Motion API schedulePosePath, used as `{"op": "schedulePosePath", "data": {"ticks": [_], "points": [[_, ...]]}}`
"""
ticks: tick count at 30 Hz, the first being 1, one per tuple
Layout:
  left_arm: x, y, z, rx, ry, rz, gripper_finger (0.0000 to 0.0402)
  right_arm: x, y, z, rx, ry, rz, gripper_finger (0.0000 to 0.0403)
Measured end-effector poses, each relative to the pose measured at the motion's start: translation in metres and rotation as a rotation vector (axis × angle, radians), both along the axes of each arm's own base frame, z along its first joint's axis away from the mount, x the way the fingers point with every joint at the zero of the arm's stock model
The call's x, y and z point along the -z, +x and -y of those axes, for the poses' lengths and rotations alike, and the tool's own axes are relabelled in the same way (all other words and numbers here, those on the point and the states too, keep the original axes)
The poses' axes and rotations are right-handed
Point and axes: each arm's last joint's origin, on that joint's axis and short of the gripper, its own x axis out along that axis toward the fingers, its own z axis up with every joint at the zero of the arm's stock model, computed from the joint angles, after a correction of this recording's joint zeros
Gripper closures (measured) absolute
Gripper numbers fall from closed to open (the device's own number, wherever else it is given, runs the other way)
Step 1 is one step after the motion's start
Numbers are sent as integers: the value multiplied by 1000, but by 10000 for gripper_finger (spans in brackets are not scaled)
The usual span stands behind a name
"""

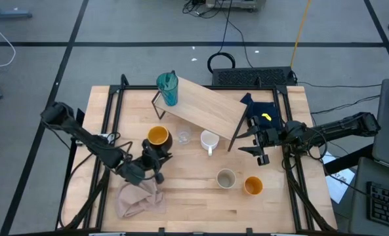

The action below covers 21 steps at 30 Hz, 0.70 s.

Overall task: Stack small to large cups/mugs on shelf
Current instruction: Put the mug on the shelf

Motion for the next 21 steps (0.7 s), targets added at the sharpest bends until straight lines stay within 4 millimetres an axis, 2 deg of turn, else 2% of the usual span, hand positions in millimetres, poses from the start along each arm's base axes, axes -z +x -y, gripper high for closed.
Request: {"op": "schedulePosePath", "data": {"ticks": [13,21], "points": [[-37,23,-5,141,133,-13,379,0,0,0,0,0,0,220],[-53,42,-25,262,159,75,379,0,0,0,3,-14,2,220]]}}
